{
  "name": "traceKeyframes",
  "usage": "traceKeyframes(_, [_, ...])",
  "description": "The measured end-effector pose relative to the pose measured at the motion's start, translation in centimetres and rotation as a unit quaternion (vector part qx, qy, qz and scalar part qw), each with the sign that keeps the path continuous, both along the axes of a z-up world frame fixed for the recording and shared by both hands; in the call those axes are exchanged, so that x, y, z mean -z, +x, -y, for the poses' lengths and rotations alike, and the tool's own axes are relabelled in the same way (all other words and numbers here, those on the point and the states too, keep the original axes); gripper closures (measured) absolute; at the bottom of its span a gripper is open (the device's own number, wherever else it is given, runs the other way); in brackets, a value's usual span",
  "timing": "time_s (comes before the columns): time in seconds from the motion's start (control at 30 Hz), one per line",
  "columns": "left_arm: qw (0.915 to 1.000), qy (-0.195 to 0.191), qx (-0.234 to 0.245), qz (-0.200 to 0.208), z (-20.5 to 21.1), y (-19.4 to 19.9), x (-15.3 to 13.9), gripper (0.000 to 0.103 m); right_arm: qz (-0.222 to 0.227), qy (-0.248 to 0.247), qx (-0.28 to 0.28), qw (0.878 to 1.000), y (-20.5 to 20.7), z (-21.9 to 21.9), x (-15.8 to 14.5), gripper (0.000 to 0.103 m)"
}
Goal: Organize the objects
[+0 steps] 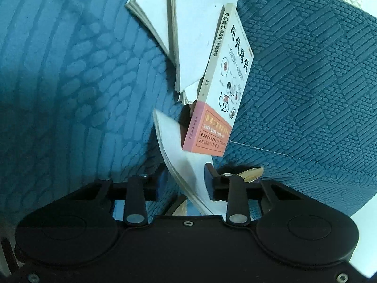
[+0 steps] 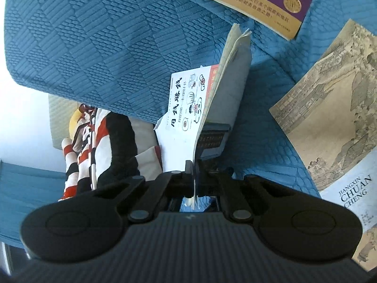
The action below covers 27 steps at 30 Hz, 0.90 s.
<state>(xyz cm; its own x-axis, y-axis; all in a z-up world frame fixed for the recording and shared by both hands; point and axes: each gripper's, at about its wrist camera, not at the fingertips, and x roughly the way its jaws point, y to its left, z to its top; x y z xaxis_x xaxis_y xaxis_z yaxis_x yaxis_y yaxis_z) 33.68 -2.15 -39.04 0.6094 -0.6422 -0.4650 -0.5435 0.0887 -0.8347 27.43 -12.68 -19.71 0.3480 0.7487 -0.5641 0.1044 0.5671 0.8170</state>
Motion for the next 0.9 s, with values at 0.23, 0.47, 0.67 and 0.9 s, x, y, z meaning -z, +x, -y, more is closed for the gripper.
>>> traceKeyframes(0.23, [0.9996,0.022,0.002,-0.018,0.6,0.1,0.1,0.083,0.004,0.003,-0.008,1.0,-0.6,1.6,-1.6,0.099])
traceKeyframes(0.47, [0.9987,0.044,0.024,0.001,1.2,-0.1,-1.2,0.093,-0.002,-0.006,-0.006,1.0,-0.9,3.5,-1.4,0.099])
traceKeyframes(0.67, [0.9961,0.067,0.049,0.03,1.6,0.1,-2.9,0.099,-0.011,-0.013,0.007,1.0,-1.0,5.3,-0.7,0.099])
traceKeyframes(0.9, [0.9912,0.085,0.081,0.062,2.7,-0.7,-5.3,0.102,0.009,-0.025,-0.006,1.0,-1.2,6.5,-1.5,0.099])
